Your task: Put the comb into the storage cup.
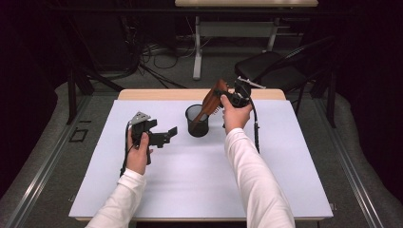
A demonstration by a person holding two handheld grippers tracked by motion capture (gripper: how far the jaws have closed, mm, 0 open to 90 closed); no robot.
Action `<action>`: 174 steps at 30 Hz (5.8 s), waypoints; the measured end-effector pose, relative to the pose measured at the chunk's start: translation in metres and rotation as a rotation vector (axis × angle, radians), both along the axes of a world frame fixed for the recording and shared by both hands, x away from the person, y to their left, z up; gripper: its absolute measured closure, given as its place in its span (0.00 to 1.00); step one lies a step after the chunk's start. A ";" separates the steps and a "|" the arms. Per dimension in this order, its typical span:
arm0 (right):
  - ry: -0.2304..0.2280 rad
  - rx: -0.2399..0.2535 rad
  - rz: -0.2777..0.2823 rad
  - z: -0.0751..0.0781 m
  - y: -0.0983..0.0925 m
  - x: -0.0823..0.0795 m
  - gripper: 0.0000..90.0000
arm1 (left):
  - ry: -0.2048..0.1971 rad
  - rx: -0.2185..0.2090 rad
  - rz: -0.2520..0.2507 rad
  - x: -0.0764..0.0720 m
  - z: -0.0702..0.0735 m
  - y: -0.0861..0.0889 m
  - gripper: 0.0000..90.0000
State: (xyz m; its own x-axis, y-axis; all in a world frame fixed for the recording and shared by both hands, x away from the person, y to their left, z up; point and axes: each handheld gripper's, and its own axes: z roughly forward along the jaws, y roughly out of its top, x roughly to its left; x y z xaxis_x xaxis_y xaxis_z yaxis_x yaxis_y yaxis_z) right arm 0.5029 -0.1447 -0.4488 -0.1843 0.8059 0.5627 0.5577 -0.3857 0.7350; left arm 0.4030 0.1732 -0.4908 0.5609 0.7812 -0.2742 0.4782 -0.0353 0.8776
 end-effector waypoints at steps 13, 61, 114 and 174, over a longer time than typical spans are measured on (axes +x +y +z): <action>-0.015 0.005 0.013 -0.003 -0.004 -0.002 0.53 | 0.003 0.002 0.000 0.000 0.000 -0.001 0.01; -0.031 -0.043 0.042 -0.007 -0.010 -0.001 0.36 | 0.007 0.004 -0.002 0.001 -0.002 -0.001 0.01; -0.041 -0.161 0.075 0.024 -0.018 -0.004 0.00 | 0.010 -0.002 0.010 0.003 -0.002 0.003 0.01; -0.124 -0.353 0.365 0.065 -0.041 -0.057 0.00 | 0.005 -0.036 -0.044 -0.005 0.019 0.010 0.01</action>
State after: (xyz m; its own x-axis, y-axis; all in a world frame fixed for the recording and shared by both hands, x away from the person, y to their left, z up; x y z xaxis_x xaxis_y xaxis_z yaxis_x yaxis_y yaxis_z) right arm 0.4459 -0.1856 -0.3835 -0.5368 0.8132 0.2248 0.5100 0.1006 0.8543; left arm 0.3979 0.1828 -0.4720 0.5932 0.7452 -0.3047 0.4813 -0.0249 0.8762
